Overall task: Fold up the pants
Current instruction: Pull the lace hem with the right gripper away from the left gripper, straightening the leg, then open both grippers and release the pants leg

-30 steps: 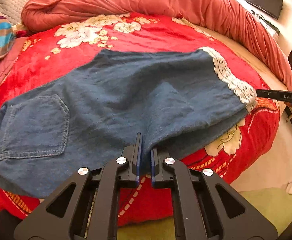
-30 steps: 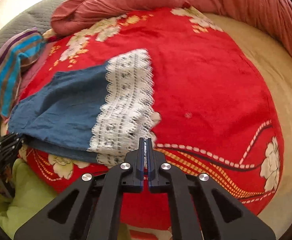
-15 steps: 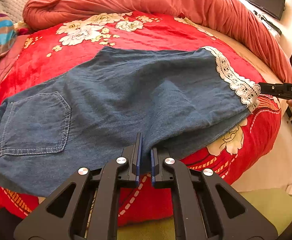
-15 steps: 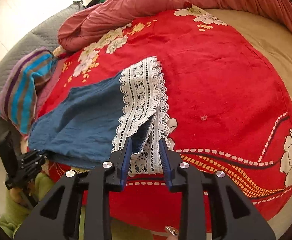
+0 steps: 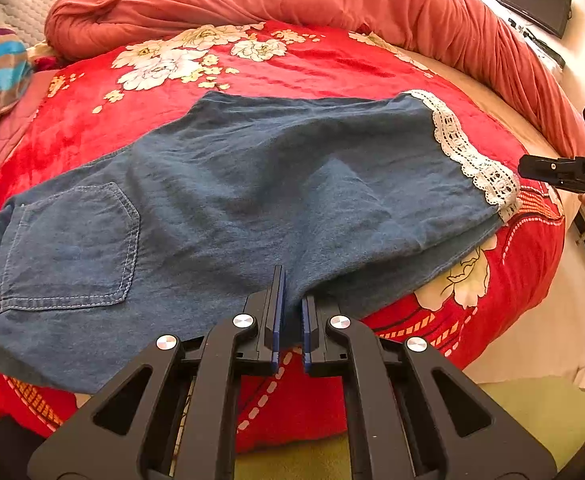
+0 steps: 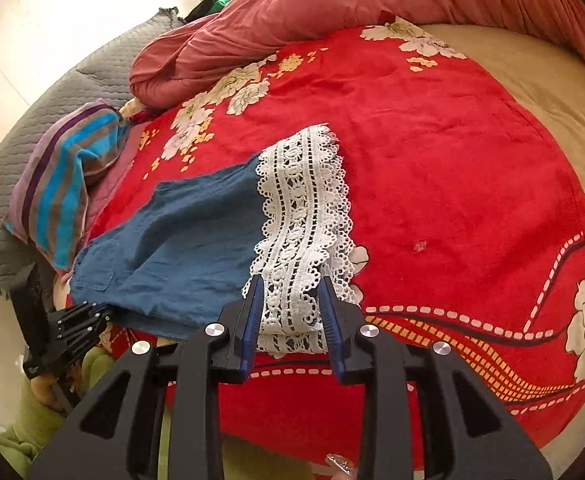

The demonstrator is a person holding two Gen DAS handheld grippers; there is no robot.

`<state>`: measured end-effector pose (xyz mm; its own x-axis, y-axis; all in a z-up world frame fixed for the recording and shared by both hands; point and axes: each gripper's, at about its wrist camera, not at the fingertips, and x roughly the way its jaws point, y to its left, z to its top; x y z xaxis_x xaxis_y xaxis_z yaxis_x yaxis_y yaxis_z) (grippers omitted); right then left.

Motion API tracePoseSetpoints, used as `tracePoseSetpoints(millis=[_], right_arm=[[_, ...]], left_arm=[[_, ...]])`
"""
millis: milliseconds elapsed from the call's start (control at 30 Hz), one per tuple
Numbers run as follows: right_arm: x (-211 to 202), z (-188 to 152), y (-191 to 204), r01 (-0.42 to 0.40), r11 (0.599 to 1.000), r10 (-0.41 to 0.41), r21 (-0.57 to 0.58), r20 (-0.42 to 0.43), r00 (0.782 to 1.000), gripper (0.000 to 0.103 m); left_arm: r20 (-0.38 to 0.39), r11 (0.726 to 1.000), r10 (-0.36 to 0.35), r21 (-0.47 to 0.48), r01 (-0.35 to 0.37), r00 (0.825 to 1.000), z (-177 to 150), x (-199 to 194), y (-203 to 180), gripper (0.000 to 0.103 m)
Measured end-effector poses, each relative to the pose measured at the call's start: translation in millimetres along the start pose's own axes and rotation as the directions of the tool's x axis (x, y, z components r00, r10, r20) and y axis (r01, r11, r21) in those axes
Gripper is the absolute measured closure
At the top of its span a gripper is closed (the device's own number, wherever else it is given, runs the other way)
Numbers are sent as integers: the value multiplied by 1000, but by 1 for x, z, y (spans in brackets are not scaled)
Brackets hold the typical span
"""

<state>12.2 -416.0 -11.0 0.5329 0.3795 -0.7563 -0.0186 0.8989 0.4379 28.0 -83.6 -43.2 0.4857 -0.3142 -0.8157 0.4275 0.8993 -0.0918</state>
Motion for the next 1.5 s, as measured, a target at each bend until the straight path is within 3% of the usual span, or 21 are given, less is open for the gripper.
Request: tracePoseSetpoints(millis=[133,233,300,333,400,500,733,800,867,967,1033,1100,1133,1200,1267,1333,1400,1433,1467,1500], right_arm=[[15,-5,2,23,999,-24,-24,-63,998,75],[26,-10,4,50,998,-53,-42,-95,994,69],[28,-11,9,55,995,-63,-82,-101,993,76],[26,-10,12,52,994,-61,-101,-96,994,86],[19,-9,13,33,993,-43,-110,-92,995,87],[6,-6,15,72,985,-83,-154,-69,994,87],[29,-17,-2,138,980,-159,-144,-143,977,84],[26,-16,-1,135,979,-158,-155,-147,976,81],[17,-11,-5,158,975,-179,-158,-130,975,57],[-5,3,-11,179,976,-186,-127,-43,982,57],[-12,8,-5,167,976,-168,-136,3,986,57],[-11,11,10,130,976,-127,-176,29,992,56],[-7,12,18,115,973,-110,-202,33,993,49],[4,10,33,92,964,-86,-251,33,996,43],[18,9,42,62,961,-62,-270,6,998,43],[31,9,47,38,960,-49,-278,-31,998,43],[47,6,48,34,956,-60,-293,-81,995,40],[55,4,45,43,956,-77,-290,-105,991,35],[61,2,42,50,958,-88,-283,-124,988,34],[65,-1,40,45,961,-85,-273,-136,987,34]], left_arm=[[-1,1000,-2,-1,2,1000,0,0,0,102],[0,1000,-1,0,1,1000,0,0,0,102],[0,1000,1,3,-1,1000,0,0,-1,102],[-1,1000,2,4,-2,1000,0,1,-1,102],[-1,1000,6,15,-6,1000,0,0,-3,102],[9,1000,3,18,-3,1000,0,-3,-2,102],[-32,999,-6,44,7,999,-1,5,-6,94],[-24,999,-18,31,19,1000,-2,-2,-3,83],[-1,999,-36,8,36,999,-4,-16,4,56],[82,997,-30,-63,35,996,-6,-49,26,47],[131,990,24,-138,-6,991,-7,-69,49,41],[148,962,134,-256,-93,980,-9,-82,83,33],[141,944,178,-303,-129,974,-11,-85,96,29],[106,885,254,-426,-187,961,-18,-86,133,29],[71,840,285,-498,-214,956,-25,-81,156,18],[8,799,312,-544,-258,950,-29,-70,174,15],[-7,777,286,-583,-236,958,-31,-57,185,15],[3,781,265,-587,-213,964,-30,-52,186,22],[-5,779,281,-583,-231,960,-28,-50,187,40],[-5,785,298,-568,-248,955,-27,-51,187,49]])
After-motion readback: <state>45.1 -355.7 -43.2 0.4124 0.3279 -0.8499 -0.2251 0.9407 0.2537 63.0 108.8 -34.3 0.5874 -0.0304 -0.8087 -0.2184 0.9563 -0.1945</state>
